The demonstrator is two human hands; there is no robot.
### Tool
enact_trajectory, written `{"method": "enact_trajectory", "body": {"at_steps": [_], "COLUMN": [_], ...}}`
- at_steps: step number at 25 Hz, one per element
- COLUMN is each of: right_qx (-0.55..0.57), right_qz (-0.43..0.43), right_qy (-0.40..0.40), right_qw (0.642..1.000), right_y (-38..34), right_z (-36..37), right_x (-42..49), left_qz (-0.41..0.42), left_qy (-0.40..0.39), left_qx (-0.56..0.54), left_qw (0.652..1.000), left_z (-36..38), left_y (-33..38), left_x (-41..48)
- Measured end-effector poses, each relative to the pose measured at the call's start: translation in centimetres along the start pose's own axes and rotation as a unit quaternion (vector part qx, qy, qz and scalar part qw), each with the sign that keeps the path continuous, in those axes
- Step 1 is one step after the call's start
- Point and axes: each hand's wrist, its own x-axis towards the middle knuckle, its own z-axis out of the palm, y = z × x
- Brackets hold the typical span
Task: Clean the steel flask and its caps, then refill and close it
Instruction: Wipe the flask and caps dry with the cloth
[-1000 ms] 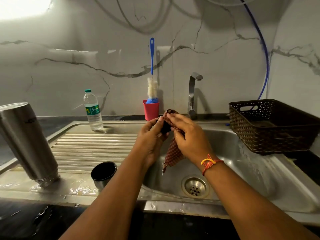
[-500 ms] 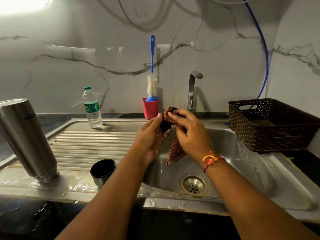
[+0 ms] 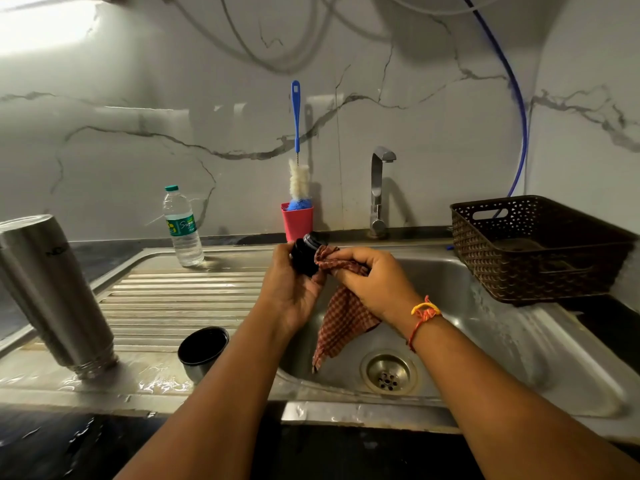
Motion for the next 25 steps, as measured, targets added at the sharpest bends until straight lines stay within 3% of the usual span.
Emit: {"method": "enact_trajectory", "body": {"at_steps": [5,11,14,18,20,22,25], "right_qx": [0.142,0.138,0.109,0.084,0.04,-0.002,-0.022], "right_qz": [0.136,0.188,0.172,0.105,0.078,0.054,0.008], "right_qy": [-0.028,-0.003,0.004,-0.008,-0.025,-0.035,-0.042], "right_qw": [0.98,0.972,0.979,0.991,0.996,0.998,0.999], "right_y": [0.3,0.7,1.1,0.5,0.5,0.5,0.2], "right_z": [-0.4,-1.0,-1.3,-1.8,-1.7,-1.6,-1.3], "right_x": [0.0,0.4,0.6,0.6,0.6,0.6,0.5], "left_qz": [-0.003,0.038,0.071,0.113,0.121,0.128,0.113], "left_qy": [0.008,-0.003,0.015,0.003,0.005,0.005,0.026], "left_qx": [0.127,0.279,0.362,0.519,0.555,0.55,0.497], "left_qw": [0.992,0.96,0.929,0.847,0.823,0.825,0.86], "left_z": [0.1,0.6,0.8,0.2,-0.1,-0.4,-0.5], "left_y": [-0.2,-0.9,-1.0,-1.3,-1.3,-1.4,-1.7], "left_x": [-0.4,-0.8,-1.0,-0.5,-0.3,-0.1,0.3]}}
